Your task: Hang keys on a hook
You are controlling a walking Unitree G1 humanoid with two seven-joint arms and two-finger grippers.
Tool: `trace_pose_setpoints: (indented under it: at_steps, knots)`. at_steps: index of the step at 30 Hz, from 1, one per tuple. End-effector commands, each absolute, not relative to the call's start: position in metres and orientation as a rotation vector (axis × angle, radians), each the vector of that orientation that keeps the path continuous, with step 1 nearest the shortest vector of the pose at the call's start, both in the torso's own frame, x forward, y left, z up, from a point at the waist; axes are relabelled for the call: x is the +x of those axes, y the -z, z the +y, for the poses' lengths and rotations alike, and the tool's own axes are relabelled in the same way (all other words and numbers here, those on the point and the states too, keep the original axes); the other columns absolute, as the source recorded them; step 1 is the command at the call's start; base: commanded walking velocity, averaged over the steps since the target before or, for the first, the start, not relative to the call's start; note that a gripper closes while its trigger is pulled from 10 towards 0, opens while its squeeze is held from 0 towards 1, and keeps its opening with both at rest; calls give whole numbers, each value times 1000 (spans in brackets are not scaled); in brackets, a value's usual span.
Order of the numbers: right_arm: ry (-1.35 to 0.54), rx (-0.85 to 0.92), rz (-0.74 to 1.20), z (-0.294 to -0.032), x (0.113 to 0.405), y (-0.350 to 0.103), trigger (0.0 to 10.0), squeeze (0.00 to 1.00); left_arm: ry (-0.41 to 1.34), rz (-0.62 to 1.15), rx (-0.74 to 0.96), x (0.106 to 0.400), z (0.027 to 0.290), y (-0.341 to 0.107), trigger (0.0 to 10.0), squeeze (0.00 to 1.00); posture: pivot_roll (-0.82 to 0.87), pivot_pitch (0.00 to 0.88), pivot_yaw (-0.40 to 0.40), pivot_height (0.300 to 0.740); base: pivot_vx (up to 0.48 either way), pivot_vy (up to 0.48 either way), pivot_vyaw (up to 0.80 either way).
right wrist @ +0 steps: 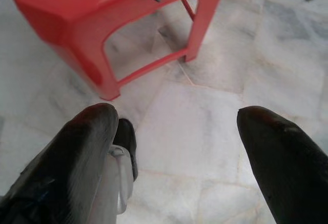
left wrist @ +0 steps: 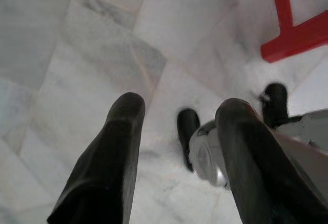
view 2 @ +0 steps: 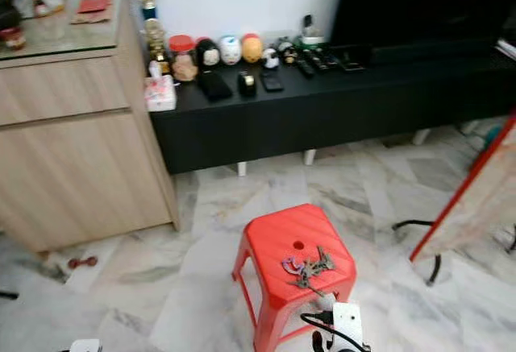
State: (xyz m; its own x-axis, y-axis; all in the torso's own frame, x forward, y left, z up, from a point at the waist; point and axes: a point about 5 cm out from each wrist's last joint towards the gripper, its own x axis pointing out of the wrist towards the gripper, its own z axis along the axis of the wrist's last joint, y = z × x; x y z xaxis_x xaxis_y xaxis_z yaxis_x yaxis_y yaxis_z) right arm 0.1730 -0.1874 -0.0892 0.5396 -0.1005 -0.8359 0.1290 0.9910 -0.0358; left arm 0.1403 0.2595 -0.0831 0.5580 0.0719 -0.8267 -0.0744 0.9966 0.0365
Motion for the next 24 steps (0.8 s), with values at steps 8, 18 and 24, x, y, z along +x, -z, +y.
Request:
trace_pose_setpoints:
  at_steps: [8,18,24]
  knots:
    - [135,54,952,-187,178,86,10000,0,-197,967,-66,131,262,86,10000,0,102,22,-42,740,0,0,0]
    - [124,67,908,-185,183,83,10000,0,-226,893,-83,137,263,82,10000,0,109,0,-39,740,0,0,0]
    - [121,72,875,-185,186,81,10000,0,-218,911,-89,137,262,83,10000,0,107,0,-36,740,0,0,0]
